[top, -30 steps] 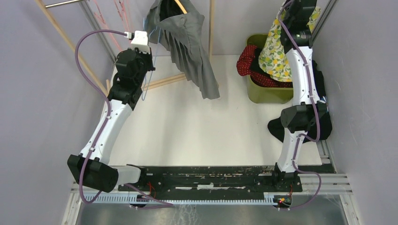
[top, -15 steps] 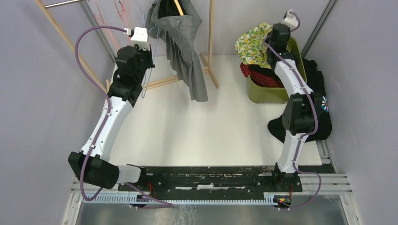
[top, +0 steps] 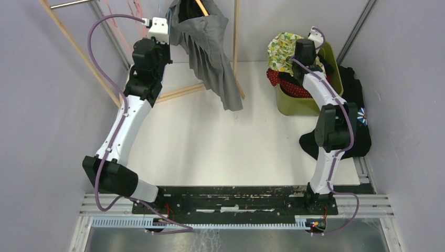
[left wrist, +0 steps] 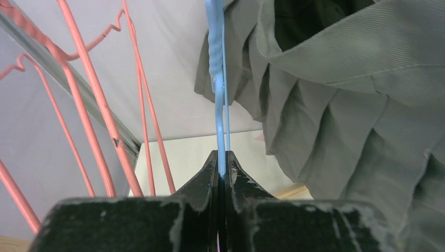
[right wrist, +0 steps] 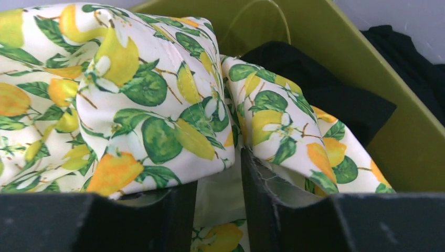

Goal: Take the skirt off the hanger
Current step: Place the skirt in the bin.

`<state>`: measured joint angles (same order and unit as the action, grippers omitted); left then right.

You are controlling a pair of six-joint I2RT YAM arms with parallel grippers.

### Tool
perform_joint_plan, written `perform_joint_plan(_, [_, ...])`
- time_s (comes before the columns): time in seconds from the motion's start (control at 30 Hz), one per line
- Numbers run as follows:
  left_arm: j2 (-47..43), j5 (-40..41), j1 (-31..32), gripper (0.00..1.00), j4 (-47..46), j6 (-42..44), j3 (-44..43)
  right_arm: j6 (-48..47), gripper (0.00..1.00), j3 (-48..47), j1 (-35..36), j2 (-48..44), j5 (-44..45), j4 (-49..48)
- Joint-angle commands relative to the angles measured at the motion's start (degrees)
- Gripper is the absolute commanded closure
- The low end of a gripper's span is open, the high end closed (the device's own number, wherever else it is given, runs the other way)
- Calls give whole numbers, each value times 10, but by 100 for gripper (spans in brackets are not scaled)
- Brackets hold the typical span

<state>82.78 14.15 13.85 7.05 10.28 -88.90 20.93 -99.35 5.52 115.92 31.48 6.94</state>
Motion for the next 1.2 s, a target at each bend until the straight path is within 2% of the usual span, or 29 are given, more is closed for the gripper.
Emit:
perform_joint_plan(0.0, [5, 58, -4, 97, -58, 38, -41, -5, 56, -37, 1, -7, -4, 34])
perform_joint_plan(0.13, [7, 100, -4, 97, -85, 50, -39, -17, 50, -52, 0, 3, 0, 31])
perform_joint_plan(0.43, [84, 116, -7, 97, -115, 80, -139, 16, 42, -89, 0, 26, -24, 39])
perform_joint_plan(0.67, [140, 108, -20, 97, -114, 67, -196, 9, 42, -96, 0, 25, -27, 35])
perform_joint_plan(1.17, [173, 64, -62, 97, -139, 29, -195, -4, 44, -114, 0, 31, -47, 20])
